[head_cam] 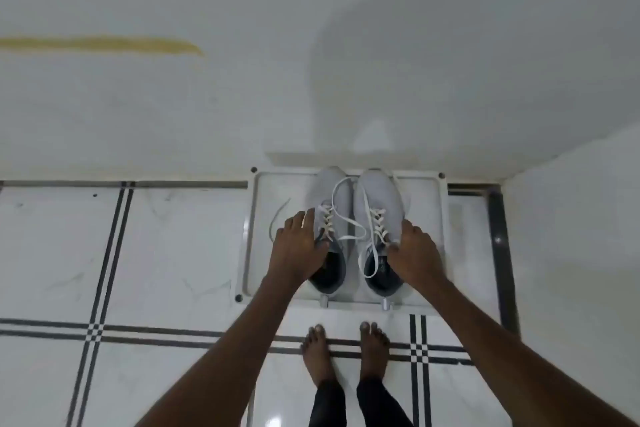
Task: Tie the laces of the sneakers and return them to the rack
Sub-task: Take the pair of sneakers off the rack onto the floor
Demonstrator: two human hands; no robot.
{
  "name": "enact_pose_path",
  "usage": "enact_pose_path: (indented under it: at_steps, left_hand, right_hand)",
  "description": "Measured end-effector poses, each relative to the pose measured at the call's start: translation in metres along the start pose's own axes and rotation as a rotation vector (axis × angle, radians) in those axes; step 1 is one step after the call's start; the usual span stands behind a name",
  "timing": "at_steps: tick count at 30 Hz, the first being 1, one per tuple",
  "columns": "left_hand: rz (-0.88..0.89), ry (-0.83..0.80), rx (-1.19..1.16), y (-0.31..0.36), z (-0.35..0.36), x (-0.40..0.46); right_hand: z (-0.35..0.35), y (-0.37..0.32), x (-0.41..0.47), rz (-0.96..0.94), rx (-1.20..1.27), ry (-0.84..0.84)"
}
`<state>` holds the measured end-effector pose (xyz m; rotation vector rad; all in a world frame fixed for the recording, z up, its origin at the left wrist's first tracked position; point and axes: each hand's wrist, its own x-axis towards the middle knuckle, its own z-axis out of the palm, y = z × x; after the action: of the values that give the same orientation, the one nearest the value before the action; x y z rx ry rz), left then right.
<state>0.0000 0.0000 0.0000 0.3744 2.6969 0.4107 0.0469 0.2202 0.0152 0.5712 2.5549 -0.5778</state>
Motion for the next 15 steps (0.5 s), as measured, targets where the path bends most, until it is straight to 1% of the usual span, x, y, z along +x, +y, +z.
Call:
enact_pose_path:
  at_steps: [1, 3, 6, 10, 15]
  left_hand:
    - [-0.019, -0.039, -0.013, -0.003, 0.009, 0.0]
    - [-0.062, -0.06, -0.064, -0.01, 0.028, -0.001]
    - [-0.148, -0.098, -0.09, -0.016, 0.047, -0.001]
    - [-0.194, -0.08, -0.054, -0.019, 0.06, 0.004]
    - [-0.194, 0.017, -0.067, -0.018, 0.051, -0.01]
  right_hand:
    - [0.009, 0.006, 0.003, 0.037, 0.027, -0.031]
    - [0.025, 0.017, 0.007, 0.087, 0.104, -0.07]
    - [0.043, 0.028, 0.009, 0.161, 0.137, -0.117]
    - [0.055, 0.033, 0.014, 0.142, 0.1, -0.055]
    - [0.051, 0.033, -0.003, 0.131, 0.113, 0.005]
